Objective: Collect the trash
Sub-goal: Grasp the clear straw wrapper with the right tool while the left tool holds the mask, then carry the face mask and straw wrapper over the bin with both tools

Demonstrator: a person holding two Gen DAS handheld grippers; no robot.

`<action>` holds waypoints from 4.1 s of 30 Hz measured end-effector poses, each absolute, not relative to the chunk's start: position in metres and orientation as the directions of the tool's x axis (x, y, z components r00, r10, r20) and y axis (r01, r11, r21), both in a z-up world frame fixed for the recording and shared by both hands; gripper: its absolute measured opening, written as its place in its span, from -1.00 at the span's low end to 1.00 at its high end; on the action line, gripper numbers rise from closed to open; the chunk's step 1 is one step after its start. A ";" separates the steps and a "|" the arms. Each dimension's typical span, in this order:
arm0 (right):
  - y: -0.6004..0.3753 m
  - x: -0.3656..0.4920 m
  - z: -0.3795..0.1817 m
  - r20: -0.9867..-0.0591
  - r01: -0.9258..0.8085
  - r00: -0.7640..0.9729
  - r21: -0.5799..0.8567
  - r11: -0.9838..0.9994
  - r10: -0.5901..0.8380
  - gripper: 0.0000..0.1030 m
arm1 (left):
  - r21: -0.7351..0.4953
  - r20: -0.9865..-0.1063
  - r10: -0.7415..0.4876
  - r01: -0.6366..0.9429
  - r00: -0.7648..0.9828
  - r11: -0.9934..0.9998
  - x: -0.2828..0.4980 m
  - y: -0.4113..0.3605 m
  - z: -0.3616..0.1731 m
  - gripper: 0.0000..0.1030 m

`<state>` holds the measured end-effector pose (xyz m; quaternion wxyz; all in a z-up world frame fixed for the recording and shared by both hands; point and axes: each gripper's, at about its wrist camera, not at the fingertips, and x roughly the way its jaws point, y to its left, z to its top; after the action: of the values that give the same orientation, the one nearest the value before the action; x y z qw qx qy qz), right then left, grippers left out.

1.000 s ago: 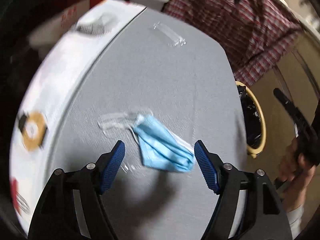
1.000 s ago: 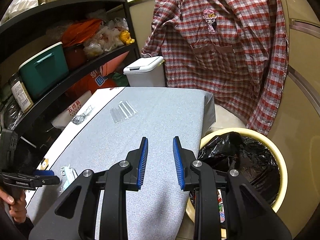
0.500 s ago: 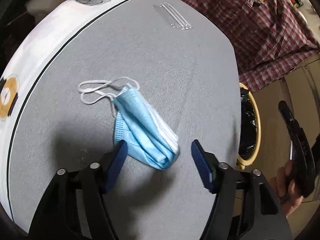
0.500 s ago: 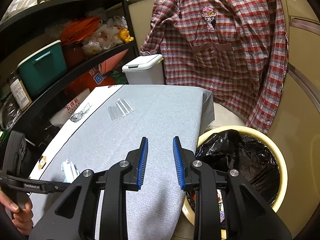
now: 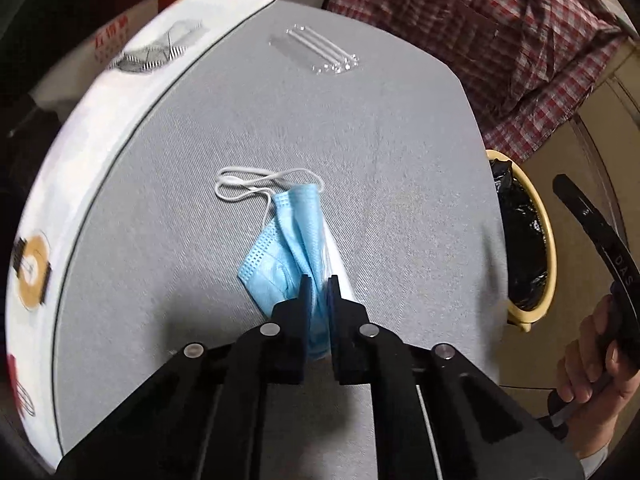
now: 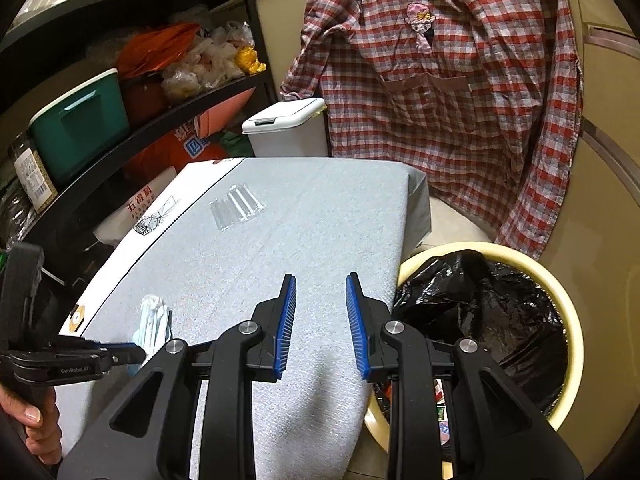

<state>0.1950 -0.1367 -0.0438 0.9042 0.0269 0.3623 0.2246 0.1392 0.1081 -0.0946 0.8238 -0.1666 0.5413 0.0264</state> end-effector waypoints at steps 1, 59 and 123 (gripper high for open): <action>-0.135 0.196 -0.045 -0.645 -0.389 0.634 0.212 0.897 0.427 -0.48 | -0.235 -0.900 -0.127 -0.219 0.418 0.947 0.139 0.109 -0.093 -0.87; 0.097 0.348 -0.107 -0.819 -0.611 0.428 0.051 0.790 0.383 -0.79 | -0.373 -0.870 -0.182 -0.369 0.458 0.851 0.179 0.236 -0.094 0.07; -0.162 0.118 0.016 -0.631 -0.394 0.678 0.122 0.911 0.378 -0.88 | -0.171 -0.785 -0.032 -0.167 0.618 0.971 0.130 0.123 -0.020 -0.68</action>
<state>0.1176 -0.1622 0.0155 0.9158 -0.0118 0.3416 0.2109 0.1305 0.1230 -0.0197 0.8923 -0.1142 0.4352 0.0376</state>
